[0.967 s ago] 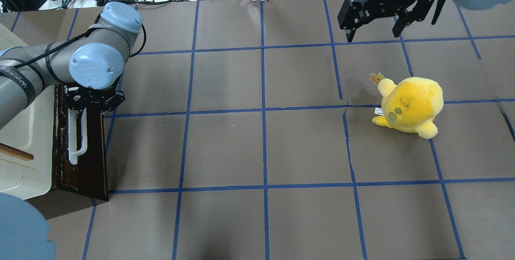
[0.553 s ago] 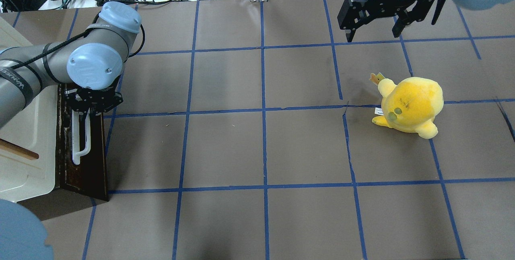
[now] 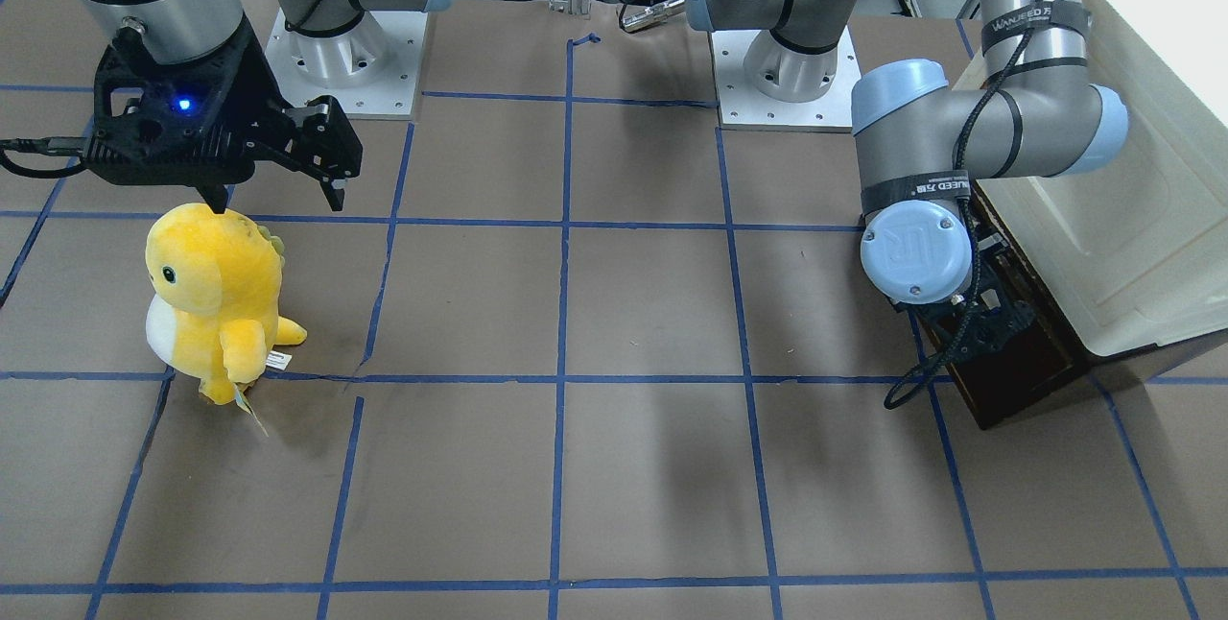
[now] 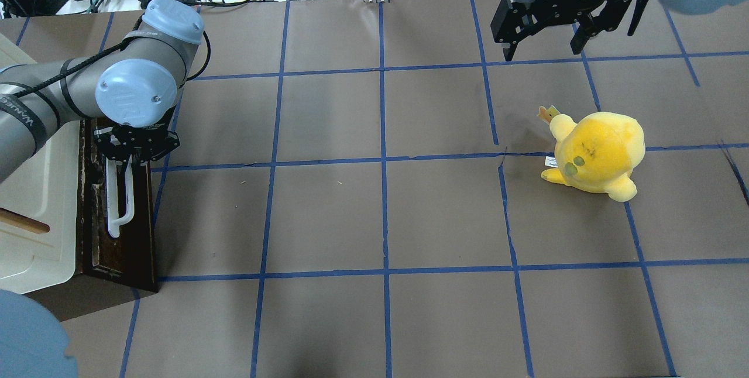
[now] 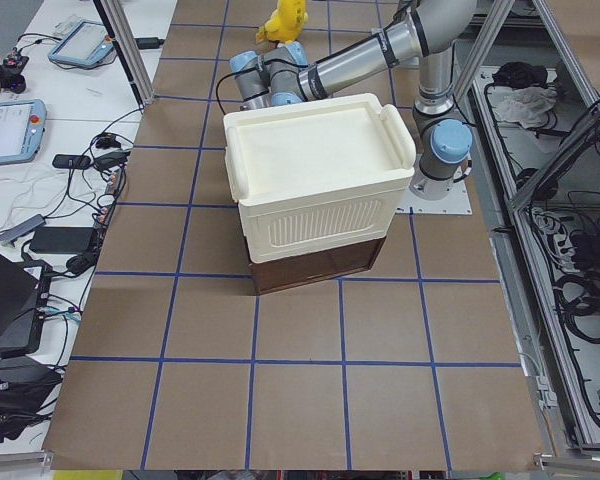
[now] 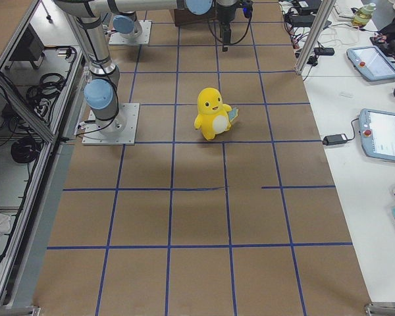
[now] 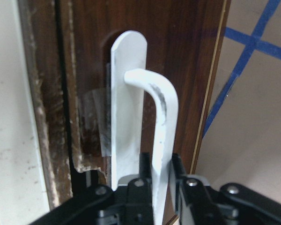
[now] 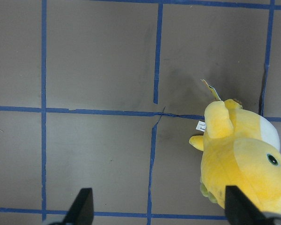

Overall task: Pull drawer sideways
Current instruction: 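Pull the handle with the left gripper, sliding the drawer out sideways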

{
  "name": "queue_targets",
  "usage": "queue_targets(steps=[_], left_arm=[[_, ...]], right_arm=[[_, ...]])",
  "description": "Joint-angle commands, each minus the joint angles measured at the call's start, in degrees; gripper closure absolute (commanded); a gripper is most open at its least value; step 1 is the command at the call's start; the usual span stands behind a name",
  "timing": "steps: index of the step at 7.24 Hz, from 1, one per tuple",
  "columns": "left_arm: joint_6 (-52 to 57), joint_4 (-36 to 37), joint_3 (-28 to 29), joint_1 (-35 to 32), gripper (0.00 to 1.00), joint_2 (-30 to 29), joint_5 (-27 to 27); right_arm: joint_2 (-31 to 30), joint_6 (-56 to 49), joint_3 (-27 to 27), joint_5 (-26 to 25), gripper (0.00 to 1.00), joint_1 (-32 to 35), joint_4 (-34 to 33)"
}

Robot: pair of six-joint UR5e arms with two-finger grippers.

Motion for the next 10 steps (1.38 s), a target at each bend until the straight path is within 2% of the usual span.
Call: queue_targets(steps=[1, 10], left_arm=[[-0.02, -0.05, 0.20, 0.01, 0.87, 0.03, 0.14], [-4.75, -2.68, 1.17, -2.18, 0.87, -0.93, -0.21]], right_arm=[[0.00, 0.00, 0.00, 0.00, 0.00, 0.00, 0.00], [0.00, 0.00, 0.00, -0.09, 0.00, 0.00, 0.00]])
